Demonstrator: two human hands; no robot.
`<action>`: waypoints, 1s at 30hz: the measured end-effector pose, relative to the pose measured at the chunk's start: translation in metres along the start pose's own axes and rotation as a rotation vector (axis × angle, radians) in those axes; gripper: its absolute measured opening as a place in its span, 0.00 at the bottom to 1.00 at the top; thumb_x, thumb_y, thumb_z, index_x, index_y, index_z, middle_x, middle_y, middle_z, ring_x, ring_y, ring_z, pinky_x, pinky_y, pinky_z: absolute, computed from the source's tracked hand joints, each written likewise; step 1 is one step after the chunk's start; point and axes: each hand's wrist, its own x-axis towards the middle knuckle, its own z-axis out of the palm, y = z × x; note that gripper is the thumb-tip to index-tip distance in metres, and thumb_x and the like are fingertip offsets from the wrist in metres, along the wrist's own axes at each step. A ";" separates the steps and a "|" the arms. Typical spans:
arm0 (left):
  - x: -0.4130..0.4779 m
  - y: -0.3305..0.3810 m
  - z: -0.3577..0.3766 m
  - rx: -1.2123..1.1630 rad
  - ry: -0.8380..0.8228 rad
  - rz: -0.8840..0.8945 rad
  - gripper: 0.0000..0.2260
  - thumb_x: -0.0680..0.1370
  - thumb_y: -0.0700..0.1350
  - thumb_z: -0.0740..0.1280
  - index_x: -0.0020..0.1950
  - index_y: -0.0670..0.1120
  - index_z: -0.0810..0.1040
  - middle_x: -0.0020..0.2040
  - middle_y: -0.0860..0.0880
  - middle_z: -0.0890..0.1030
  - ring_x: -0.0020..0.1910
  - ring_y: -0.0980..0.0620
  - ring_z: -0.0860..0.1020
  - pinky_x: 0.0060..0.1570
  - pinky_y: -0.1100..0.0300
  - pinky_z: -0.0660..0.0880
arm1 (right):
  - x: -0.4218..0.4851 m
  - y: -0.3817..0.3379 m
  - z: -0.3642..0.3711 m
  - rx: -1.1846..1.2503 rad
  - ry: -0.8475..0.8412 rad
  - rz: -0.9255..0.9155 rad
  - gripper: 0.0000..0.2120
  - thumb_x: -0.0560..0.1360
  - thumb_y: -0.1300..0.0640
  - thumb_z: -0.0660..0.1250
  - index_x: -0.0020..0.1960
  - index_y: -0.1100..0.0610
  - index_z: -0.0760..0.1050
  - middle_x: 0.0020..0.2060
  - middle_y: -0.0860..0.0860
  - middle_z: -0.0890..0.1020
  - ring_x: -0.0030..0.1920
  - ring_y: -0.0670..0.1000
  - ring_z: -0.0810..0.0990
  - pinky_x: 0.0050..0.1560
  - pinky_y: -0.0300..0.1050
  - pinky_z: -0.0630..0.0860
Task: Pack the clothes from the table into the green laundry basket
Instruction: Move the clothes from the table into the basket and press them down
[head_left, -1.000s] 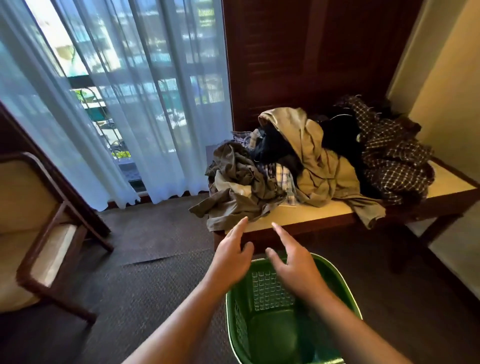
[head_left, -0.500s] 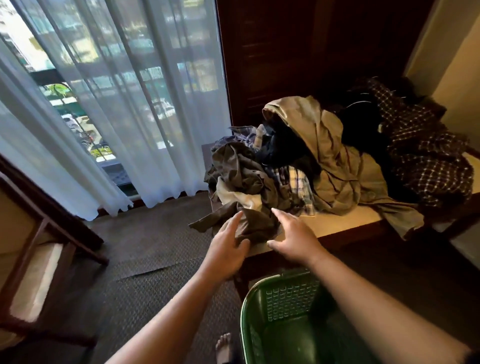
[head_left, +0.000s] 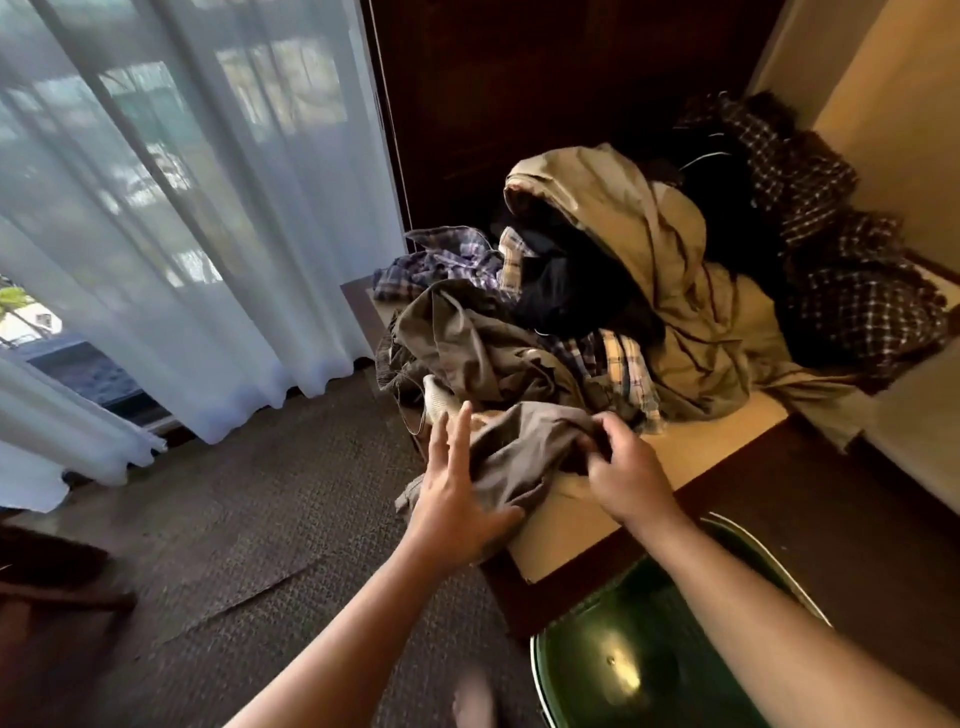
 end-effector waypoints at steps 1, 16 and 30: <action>0.000 0.002 -0.001 -0.009 0.029 0.008 0.61 0.65 0.60 0.81 0.81 0.65 0.37 0.83 0.56 0.34 0.82 0.45 0.50 0.73 0.44 0.64 | -0.009 -0.014 0.001 0.218 -0.010 0.026 0.09 0.82 0.59 0.62 0.58 0.50 0.77 0.51 0.49 0.85 0.55 0.52 0.83 0.58 0.54 0.80; 0.003 0.006 -0.034 -0.760 0.100 -0.086 0.14 0.69 0.34 0.77 0.51 0.47 0.86 0.48 0.44 0.88 0.49 0.48 0.84 0.53 0.45 0.82 | -0.034 -0.067 0.011 0.226 0.014 -0.263 0.15 0.83 0.41 0.56 0.55 0.47 0.78 0.52 0.48 0.80 0.55 0.50 0.80 0.53 0.53 0.79; 0.118 -0.038 -0.107 0.131 0.231 -0.055 0.57 0.57 0.75 0.75 0.80 0.61 0.52 0.80 0.46 0.55 0.80 0.40 0.51 0.78 0.37 0.52 | 0.037 -0.040 0.102 -0.199 -0.018 0.004 0.20 0.71 0.41 0.67 0.62 0.43 0.72 0.59 0.48 0.75 0.63 0.57 0.76 0.60 0.58 0.76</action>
